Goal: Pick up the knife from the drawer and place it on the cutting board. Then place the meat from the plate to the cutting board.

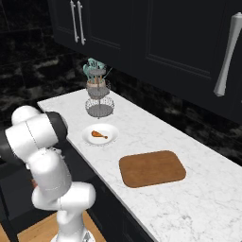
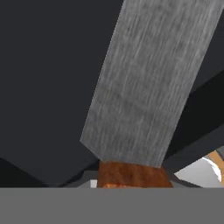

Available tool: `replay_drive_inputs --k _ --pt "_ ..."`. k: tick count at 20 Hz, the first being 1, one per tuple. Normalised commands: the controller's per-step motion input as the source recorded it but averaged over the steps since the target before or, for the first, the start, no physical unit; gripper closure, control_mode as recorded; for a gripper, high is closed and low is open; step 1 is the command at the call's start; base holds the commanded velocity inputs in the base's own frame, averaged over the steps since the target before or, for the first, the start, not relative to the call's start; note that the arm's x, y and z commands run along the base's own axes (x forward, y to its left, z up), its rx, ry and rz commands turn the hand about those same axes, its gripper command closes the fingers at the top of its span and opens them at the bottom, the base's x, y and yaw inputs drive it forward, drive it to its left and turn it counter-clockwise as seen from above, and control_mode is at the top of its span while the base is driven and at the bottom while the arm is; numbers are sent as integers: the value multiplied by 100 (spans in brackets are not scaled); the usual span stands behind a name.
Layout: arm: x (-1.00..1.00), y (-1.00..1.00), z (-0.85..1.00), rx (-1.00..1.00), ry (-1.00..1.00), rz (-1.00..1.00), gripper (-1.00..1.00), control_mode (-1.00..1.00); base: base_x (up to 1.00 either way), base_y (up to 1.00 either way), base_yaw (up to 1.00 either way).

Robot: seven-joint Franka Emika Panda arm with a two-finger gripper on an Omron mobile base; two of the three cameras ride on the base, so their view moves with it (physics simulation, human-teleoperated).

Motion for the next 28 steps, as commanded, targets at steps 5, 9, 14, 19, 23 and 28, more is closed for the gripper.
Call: replay_drive_inputs --k 5,9,14,19,23,28 --pt "-48 9 84 9 0 -2 100 -100 0 0 0" --pt "-44 1 98 0 -3 -2 100 -100 0 0 0" --pt "-35 0 94 0 -14 0 100 -100 0 0 0" --pt "-19 0 77 0 -13 -3 100 -100 0 0 0" --pt "5 -36 48 0 -14 -8 100 -100 0 0 0" --pt "14 -54 37 0 1 -20 100 -100 0 0 0"
